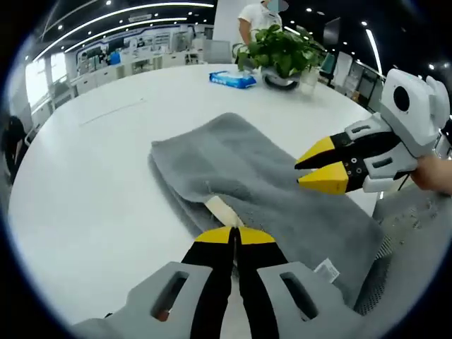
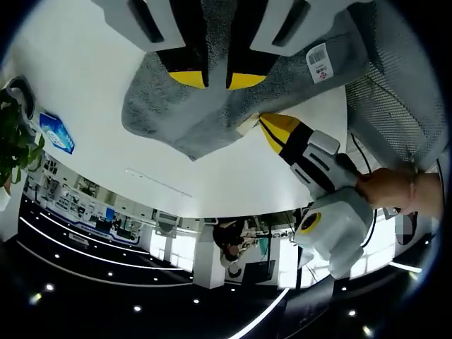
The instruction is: Open the folded towel by lifting each exposed corner and separating the folded layers until the towel lies flat within the target outline without major curled edges
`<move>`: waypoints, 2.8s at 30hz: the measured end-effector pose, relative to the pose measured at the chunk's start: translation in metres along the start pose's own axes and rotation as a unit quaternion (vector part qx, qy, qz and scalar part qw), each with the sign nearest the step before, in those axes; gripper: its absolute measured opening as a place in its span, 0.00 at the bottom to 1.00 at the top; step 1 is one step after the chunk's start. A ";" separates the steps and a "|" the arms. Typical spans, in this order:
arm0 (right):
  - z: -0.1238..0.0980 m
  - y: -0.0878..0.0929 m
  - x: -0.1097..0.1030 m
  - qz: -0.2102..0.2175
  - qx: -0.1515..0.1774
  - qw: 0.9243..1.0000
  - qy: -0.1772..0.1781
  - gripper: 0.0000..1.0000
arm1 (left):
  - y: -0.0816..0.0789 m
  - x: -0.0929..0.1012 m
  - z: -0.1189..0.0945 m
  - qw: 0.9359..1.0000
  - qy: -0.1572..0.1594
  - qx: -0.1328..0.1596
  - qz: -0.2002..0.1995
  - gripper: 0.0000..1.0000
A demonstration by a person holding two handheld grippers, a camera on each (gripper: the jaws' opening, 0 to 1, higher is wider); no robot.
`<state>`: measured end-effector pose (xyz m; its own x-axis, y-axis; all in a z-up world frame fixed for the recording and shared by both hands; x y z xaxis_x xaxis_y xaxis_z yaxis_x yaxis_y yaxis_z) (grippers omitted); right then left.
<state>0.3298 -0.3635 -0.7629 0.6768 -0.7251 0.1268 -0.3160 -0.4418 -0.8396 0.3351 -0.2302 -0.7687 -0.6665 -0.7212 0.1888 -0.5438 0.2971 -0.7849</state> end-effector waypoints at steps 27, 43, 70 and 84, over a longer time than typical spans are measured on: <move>0.005 0.023 -0.005 0.123 -0.078 0.989 -0.026 0.04 | 0.021 0.093 0.042 0.865 0.064 -0.074 0.491 0.00; 0.007 0.030 -0.005 0.149 -0.092 0.984 -0.042 0.06 | 0.026 0.101 0.040 0.774 0.052 -0.098 0.623 0.00; 0.004 0.030 0.000 0.150 -0.093 0.984 -0.033 0.01 | 0.029 -0.013 0.008 0.996 -0.016 -0.046 -0.068 0.13; -0.007 0.028 0.016 0.202 -0.085 0.976 -0.015 0.00 | 0.030 -0.010 0.010 0.997 -0.019 -0.059 -0.036 0.01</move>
<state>0.3269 -0.3910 -0.7806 0.4925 -0.8436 -0.2139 -0.6650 -0.2062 -0.7178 0.3308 -0.2199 -0.7995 -0.6044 -0.7663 0.2178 -0.6474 0.3132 -0.6948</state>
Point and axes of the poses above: the point that each gripper's makers call its tool centre point, and the gripper's own axes: z roughly forward along the fingers, x roughly to its right, y roughly out of its underside, the point moved 6 cm from there along -z, roughly backward along the fingers, and after that the axes turned 8 degrees about y, right-handed, at the moved point
